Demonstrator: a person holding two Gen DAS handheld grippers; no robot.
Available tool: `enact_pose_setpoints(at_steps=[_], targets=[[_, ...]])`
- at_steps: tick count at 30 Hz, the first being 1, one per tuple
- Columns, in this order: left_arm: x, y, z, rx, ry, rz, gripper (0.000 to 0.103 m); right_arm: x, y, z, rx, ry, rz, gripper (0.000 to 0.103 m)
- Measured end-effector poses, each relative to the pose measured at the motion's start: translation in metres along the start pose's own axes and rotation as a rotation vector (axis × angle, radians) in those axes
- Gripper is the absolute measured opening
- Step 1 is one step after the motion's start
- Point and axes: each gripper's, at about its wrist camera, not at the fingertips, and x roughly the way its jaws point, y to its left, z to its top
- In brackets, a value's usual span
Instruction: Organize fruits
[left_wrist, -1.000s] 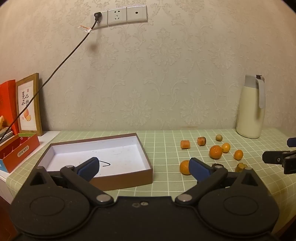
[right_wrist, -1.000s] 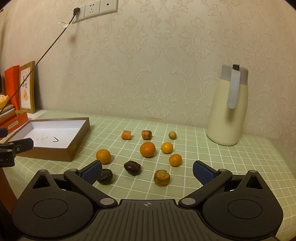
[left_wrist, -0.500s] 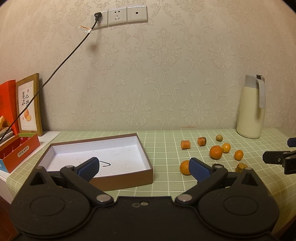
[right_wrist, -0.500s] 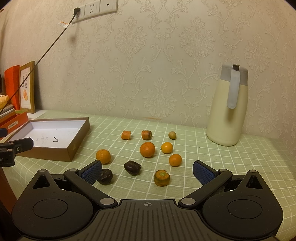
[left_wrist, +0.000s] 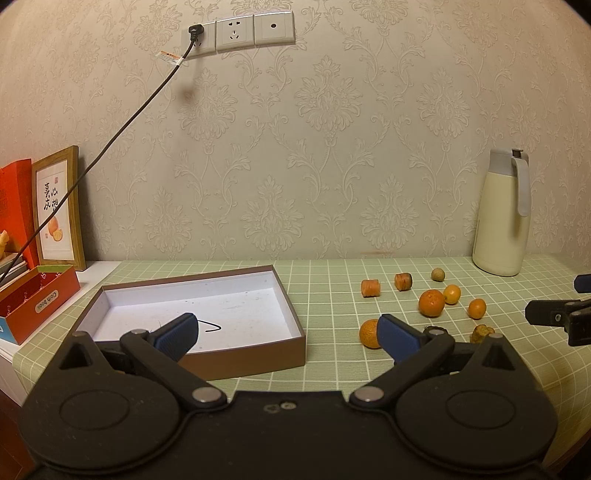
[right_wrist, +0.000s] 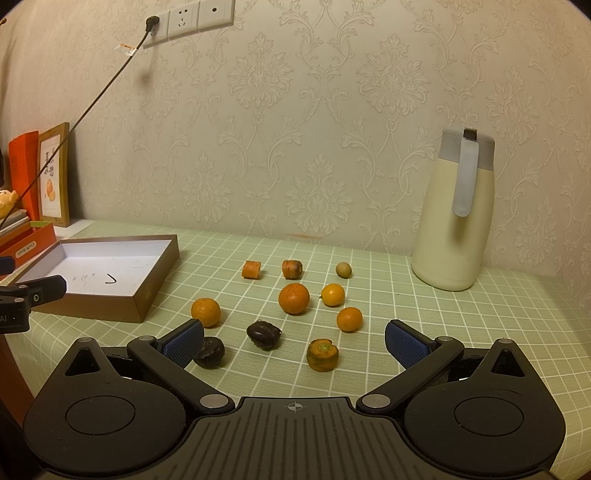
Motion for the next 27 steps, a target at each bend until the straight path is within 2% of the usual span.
enact_pose_setpoints(at_steps=[27], targets=[[-0.0011, 0.0024, 0.0015, -0.003, -0.003, 0.001, 0.097, -0.0023, -0.0012, 0.0014, 0.0, -0.003, -0.003, 0.103]])
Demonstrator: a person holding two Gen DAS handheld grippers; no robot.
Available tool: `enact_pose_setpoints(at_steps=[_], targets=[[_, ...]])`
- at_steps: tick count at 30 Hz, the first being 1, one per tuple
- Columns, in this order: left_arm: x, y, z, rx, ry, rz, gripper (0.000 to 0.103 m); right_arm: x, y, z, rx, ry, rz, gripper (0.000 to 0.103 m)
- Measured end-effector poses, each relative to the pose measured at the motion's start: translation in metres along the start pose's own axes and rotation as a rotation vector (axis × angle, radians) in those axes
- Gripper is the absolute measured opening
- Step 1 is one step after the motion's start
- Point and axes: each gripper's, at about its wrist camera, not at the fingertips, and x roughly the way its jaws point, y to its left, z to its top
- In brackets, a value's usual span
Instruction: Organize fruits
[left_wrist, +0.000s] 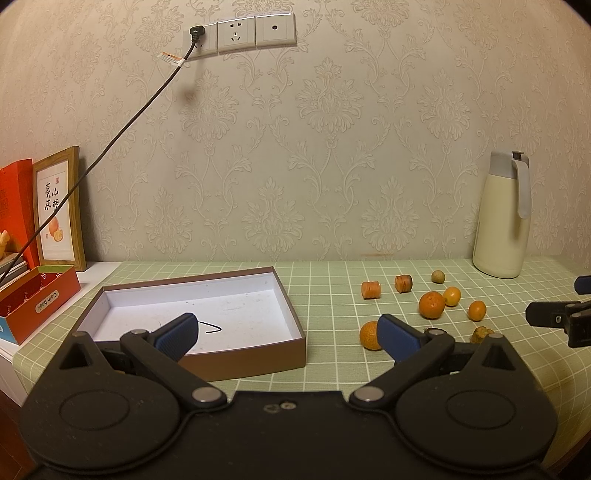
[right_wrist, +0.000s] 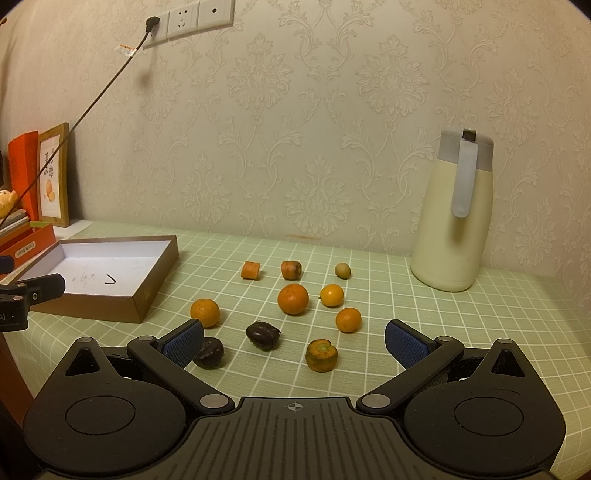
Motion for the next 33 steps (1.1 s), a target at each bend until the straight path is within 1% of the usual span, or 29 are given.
enact_pose_setpoints(at_steps=[29, 31, 33], targets=[[0.0004, 0.001, 0.001, -0.001, 0.0, 0.0, 0.097, -0.0003, -0.0007, 0.0002, 0.0, -0.001, 0.0, 0.103], [0.0008, 0.0007, 0.0011, -0.001, 0.003, 0.004, 0.097, 0.0, -0.0006, 0.0002, -0.002, 0.001, 0.0, 0.103], [0.0045, -0.0009, 0.0006, -0.01, 0.014, 0.033, 0.097, 0.0036, -0.0007, 0.0003, -0.029, 0.018, -0.016, 0.103]])
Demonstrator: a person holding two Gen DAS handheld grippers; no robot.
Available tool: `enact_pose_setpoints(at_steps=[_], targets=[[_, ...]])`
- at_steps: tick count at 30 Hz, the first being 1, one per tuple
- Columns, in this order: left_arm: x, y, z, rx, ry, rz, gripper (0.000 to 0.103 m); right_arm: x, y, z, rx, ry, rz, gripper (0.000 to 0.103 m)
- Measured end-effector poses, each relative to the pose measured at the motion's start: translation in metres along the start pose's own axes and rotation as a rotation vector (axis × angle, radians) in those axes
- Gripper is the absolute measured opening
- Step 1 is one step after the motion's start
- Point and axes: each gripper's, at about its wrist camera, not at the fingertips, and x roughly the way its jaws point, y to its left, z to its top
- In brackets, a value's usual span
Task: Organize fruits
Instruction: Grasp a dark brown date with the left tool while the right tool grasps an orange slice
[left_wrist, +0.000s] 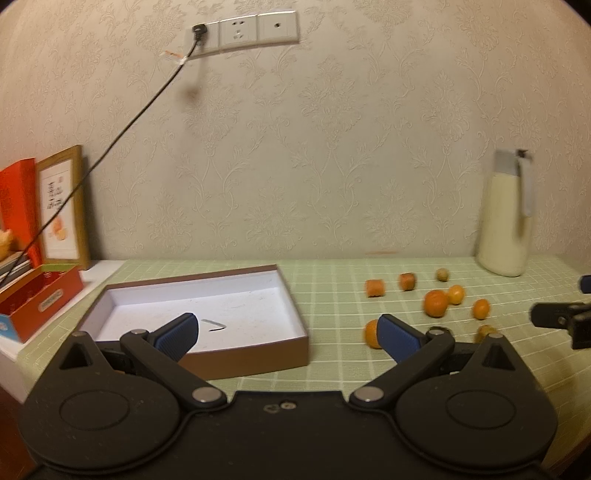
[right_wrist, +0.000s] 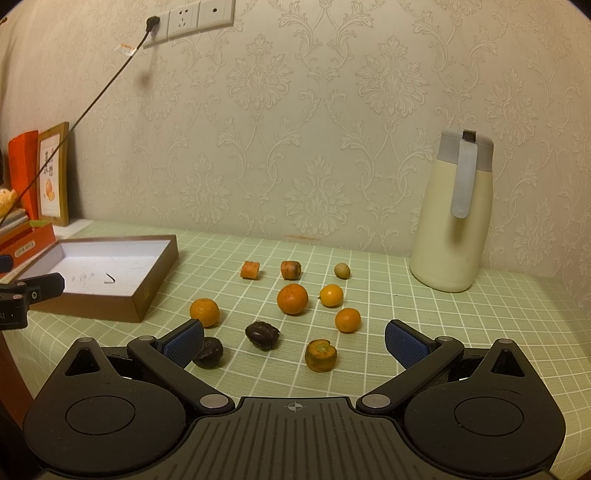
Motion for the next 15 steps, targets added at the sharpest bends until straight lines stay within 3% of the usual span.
enact_pose_setpoints(at_steps=[3, 4, 8, 11, 15], targets=[[0.038, -0.007, 0.0, -0.041, 0.149, -0.061, 0.096, 0.019, -0.01, 0.001, 0.019, 0.039, 0.002, 0.103], [0.05, -0.011, 0.0, -0.048, 0.173, -0.101, 0.09, 0.029, -0.014, 0.0, 0.028, 0.06, -0.018, 0.103], [0.072, -0.034, -0.006, 0.004, 0.183, -0.126, 0.067, 0.057, -0.027, -0.003, 0.027, 0.128, -0.028, 0.103], [0.08, -0.056, -0.014, 0.04, 0.176, -0.167, 0.066, 0.073, -0.028, -0.005, -0.013, 0.147, -0.022, 0.103], [0.088, -0.082, -0.024, 0.1, 0.16, -0.166, 0.066, 0.096, -0.031, -0.01, -0.012, 0.196, 0.001, 0.103]])
